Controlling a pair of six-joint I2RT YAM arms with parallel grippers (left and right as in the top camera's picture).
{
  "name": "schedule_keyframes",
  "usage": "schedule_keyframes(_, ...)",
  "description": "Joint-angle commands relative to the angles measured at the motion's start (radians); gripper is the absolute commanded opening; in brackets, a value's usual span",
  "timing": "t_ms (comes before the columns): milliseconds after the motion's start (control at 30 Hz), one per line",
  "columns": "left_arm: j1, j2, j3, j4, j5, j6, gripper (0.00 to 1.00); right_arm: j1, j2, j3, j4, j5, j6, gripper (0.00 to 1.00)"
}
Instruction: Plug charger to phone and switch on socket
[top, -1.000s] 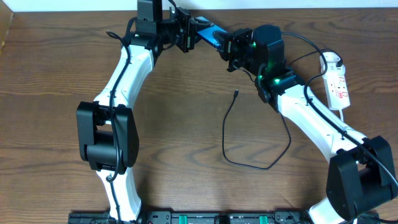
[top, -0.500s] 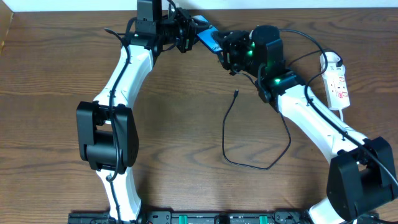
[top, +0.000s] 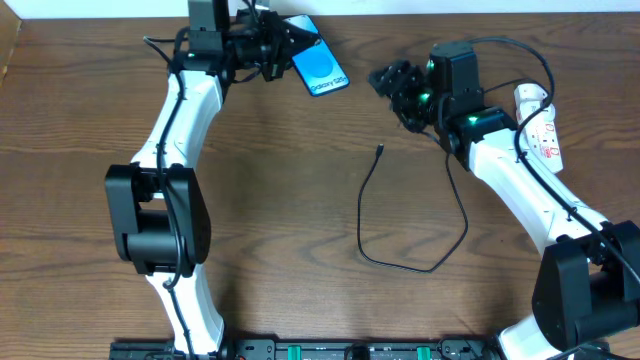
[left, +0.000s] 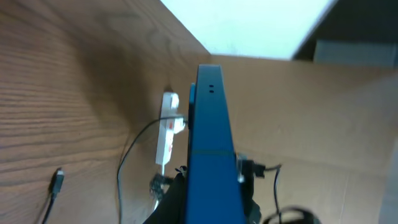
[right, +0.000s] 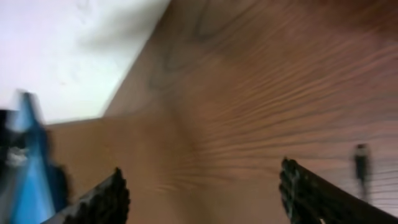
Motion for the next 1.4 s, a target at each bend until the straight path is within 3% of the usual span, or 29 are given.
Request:
schedule_keyframes(0, 0.001, -0.021, 0.007, 0.002, 0.171, 0.156, 0.07, 0.001, -0.028, 0.019, -0.05, 0.003, -0.295, 0.79)
schedule_keyframes(133, 0.001, -0.021, 0.007, -0.064, 0.218, 0.275, 0.07, 0.0, -0.028, 0.019, -0.116, 0.004, -0.409, 0.85)
schedule_keyframes(433, 0.016, 0.016, 0.007, -0.27, 0.206, 0.484, 0.06, 0.02, -0.028, 0.018, -0.266, 0.034, -0.538, 0.88)
schedule_keyframes(1067, 0.085, 0.068, 0.007, -0.284, 0.207, 0.485, 0.06, 0.118, 0.026, 0.025, -0.248, 0.074, -0.448, 0.68)
schedule_keyframes(1367, 0.091, 0.068, 0.007, -0.285, 0.207, 0.485, 0.07, 0.14, 0.179, 0.26, -0.426, 0.072, -0.494, 0.68)
